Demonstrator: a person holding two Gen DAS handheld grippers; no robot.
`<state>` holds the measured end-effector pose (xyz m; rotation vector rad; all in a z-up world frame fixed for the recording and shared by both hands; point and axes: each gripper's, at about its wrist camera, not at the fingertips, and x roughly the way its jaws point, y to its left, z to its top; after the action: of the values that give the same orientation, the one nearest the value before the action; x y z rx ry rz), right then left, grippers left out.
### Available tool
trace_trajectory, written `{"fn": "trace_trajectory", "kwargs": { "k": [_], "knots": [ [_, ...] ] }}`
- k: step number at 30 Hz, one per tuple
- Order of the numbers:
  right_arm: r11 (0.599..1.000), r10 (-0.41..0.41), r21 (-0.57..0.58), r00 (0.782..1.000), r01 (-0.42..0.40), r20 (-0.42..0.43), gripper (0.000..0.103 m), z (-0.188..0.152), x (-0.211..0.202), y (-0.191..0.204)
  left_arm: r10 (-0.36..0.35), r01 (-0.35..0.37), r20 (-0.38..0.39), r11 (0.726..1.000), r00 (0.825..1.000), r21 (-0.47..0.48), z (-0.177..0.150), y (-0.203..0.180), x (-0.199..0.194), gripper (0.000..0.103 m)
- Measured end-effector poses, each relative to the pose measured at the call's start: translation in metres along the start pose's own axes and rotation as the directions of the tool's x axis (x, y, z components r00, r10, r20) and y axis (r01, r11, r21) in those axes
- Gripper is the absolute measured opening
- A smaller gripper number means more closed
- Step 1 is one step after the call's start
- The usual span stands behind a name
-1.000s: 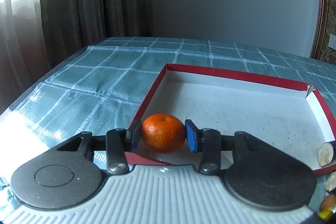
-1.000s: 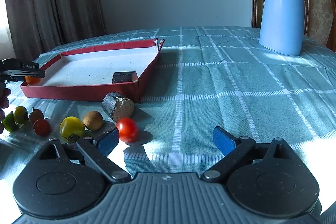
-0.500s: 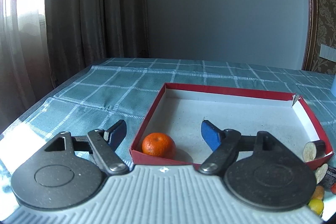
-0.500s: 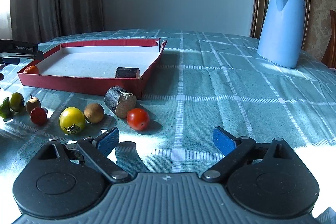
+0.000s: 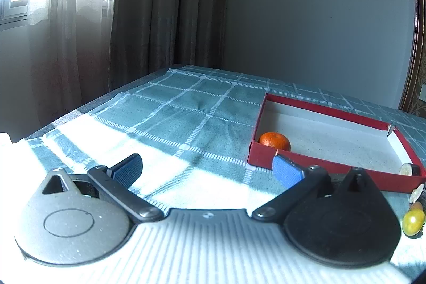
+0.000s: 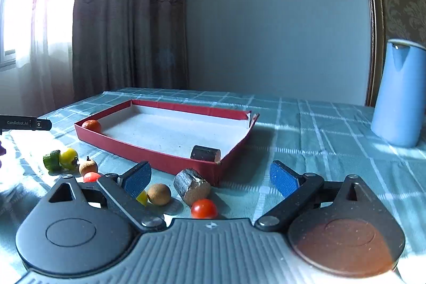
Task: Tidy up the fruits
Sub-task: 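Grasp the light-ended wooden log with the right gripper and carry it to the tray, then set the wooden log in the tray and open the right gripper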
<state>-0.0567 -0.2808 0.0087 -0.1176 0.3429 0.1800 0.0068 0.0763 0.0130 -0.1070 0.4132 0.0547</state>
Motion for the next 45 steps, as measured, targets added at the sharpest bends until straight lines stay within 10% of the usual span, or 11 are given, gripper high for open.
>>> {"fn": "trace_trajectory", "kwargs": {
  "k": [3, 6, 21, 29, 45],
  "knots": [
    [0.991, 0.024, -0.131, 0.999, -0.030, -0.049, 0.083, 0.007, 0.015, 0.001, -0.009, 0.009, 0.004, 1.000, 1.000, 0.003, -0.002, 0.000, -0.002, 0.103],
    [0.983, 0.073, -0.159, 0.988, -0.095, -0.137, 0.048, 0.009, 0.030, -0.002, -0.015, 0.015, 0.011, 1.000, 1.000, 0.026, -0.004, -0.003, -0.003, 0.103],
    [0.971, 0.131, -0.169, 0.965, -0.171, -0.227, 0.035, -0.005, 0.052, 0.004, -0.022, 0.022, -0.003, 1.000, 1.000, 0.022, -0.003, -0.003, 0.002, 0.103],
    [0.982, 0.159, -0.087, 0.983, -0.167, -0.089, 0.033, 0.024, 0.027, 0.001, -0.020, 0.020, -0.007, 0.999, 1.000, 0.025, -0.004, -0.004, 0.002, 0.103],
    [0.983, 0.083, -0.145, 0.982, -0.108, -0.172, 0.033, 0.041, 0.106, 0.024, -0.017, 0.017, -0.018, 1.000, 1.000, 0.021, -0.004, -0.004, 0.004, 0.103]
  ]
}}
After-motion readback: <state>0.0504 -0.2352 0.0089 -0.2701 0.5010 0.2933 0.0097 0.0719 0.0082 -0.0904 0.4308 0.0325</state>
